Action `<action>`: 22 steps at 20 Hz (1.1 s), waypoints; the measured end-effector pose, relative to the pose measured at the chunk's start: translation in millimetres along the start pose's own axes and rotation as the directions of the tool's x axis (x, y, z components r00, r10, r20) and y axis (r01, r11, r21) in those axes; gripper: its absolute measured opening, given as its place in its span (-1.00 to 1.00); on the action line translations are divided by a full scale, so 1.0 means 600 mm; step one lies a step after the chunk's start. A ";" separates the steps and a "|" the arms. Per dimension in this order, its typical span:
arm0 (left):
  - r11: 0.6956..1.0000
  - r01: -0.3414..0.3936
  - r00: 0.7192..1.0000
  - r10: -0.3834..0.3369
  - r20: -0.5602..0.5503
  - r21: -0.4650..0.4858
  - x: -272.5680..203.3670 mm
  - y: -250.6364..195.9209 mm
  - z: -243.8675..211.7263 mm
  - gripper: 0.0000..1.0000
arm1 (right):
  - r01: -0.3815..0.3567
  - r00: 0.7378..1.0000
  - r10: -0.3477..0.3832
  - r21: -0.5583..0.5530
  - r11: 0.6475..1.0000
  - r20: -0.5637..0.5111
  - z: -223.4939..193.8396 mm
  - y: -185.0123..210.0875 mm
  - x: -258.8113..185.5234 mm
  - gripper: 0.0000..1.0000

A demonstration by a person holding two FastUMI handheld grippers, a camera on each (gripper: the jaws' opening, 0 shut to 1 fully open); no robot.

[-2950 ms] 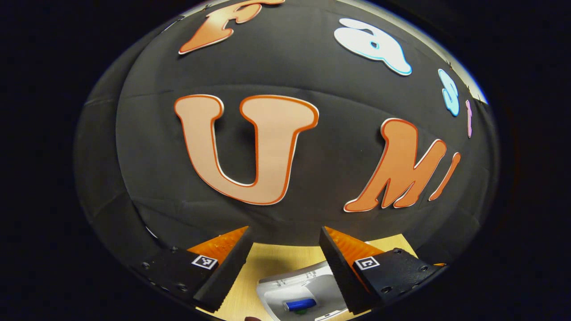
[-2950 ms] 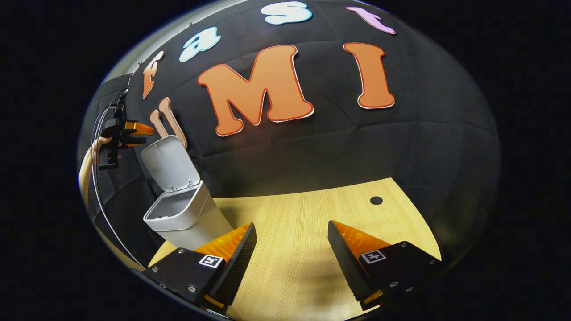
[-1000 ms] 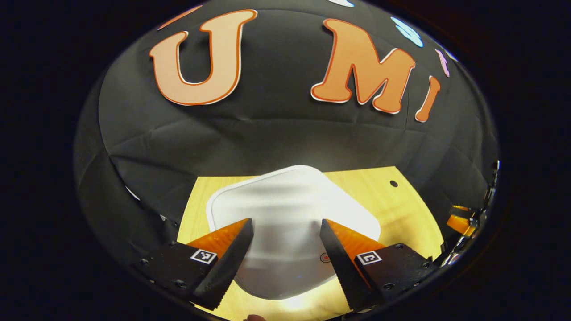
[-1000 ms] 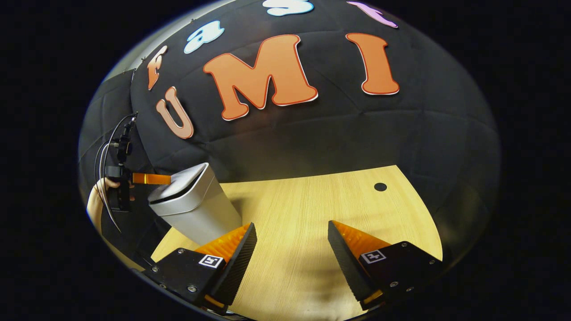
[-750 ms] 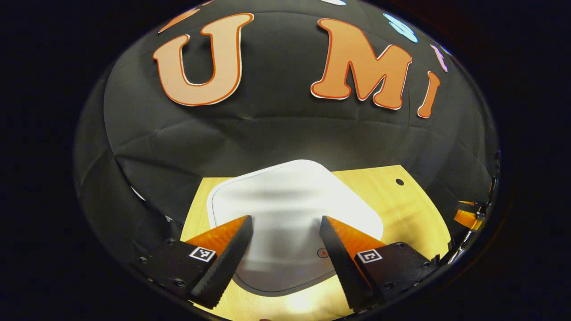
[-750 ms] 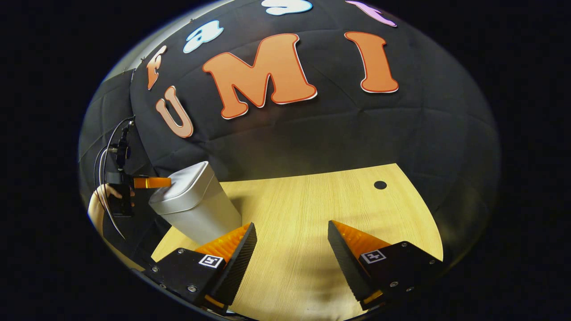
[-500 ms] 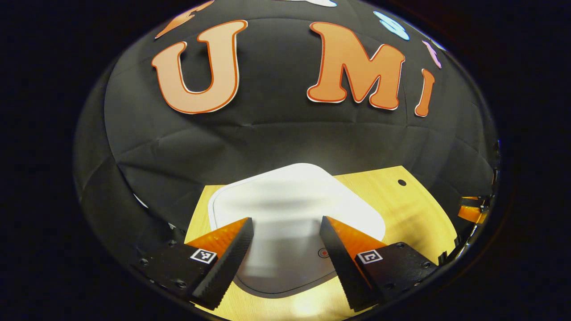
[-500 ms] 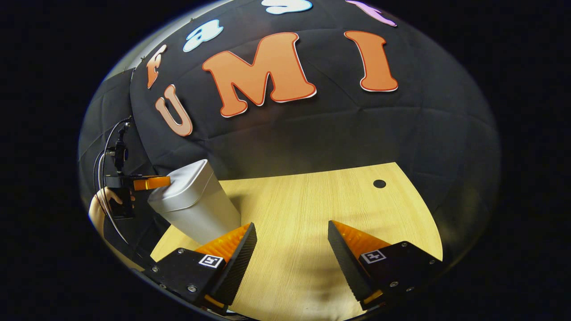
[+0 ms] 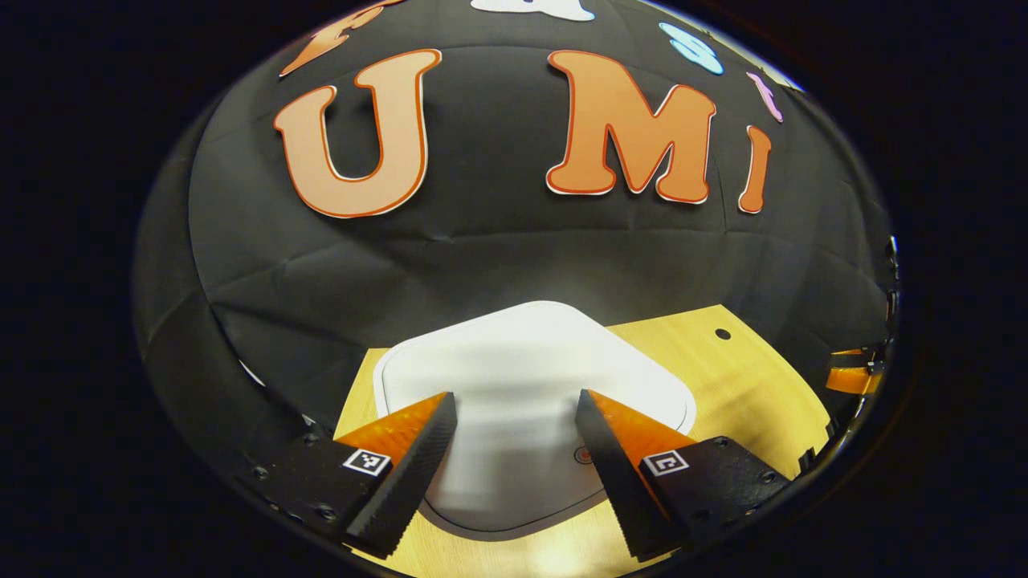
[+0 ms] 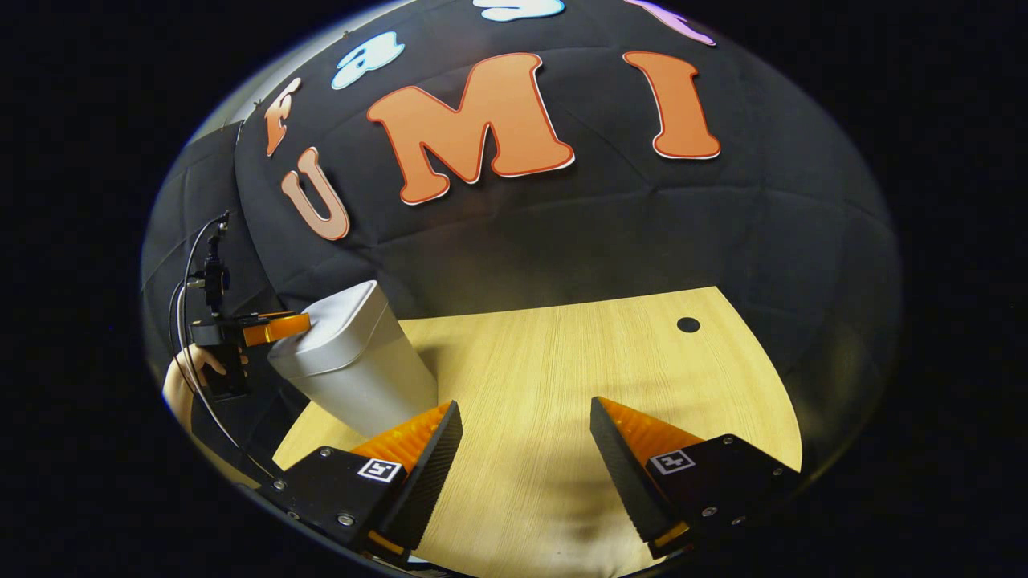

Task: Press the lid of the desktop garbage bin to open it, pick up the crumpled paper on the desktop and throw it into the bin, then pick up the pop can on the desktop and drop it into the bin, and finally close the garbage bin lid.

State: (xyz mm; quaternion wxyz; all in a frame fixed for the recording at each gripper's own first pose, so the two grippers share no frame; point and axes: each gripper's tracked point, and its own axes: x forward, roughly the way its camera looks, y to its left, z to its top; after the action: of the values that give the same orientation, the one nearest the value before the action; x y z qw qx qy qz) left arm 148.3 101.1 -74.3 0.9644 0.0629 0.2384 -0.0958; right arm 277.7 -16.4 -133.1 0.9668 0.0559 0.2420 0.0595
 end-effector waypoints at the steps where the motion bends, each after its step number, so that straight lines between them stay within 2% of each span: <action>1: 1.000 0.003 1.000 -0.003 0.002 -0.009 -0.001 0.001 0.002 0.96 | -0.001 1.000 0.001 0.000 1.000 0.003 0.000 0.001 -0.002 0.92; 7: 1.000 -0.002 1.000 0.001 -0.003 -0.018 -0.001 0.002 0.002 0.94 | -0.002 1.000 0.002 -0.004 1.000 0.029 0.020 0.005 -0.013 0.92; 12: 0.998 -0.055 0.998 0.055 0.005 0.000 -0.004 0.001 0.012 0.95 | 0.006 0.998 -0.005 -0.007 1.000 0.065 0.045 0.004 -0.024 0.92; 17: 0.992 -0.114 0.989 0.109 0.099 0.048 -0.027 -0.016 0.068 0.94 | 0.012 0.994 -0.010 -0.012 1.000 0.112 0.075 0.004 -0.035 0.92; 22: 0.997 -0.068 0.983 0.061 0.171 0.033 -0.049 -0.072 0.106 0.94 | 0.015 0.985 -0.012 -0.013 1.000 0.171 0.109 0.016 -0.045 0.92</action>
State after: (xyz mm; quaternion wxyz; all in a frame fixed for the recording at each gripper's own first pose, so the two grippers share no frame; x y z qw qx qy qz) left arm 142.1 53.1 -7.5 0.9824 0.0806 0.1513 -0.0740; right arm 284.5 -15.9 -61.9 0.9848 0.0522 0.1582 0.0497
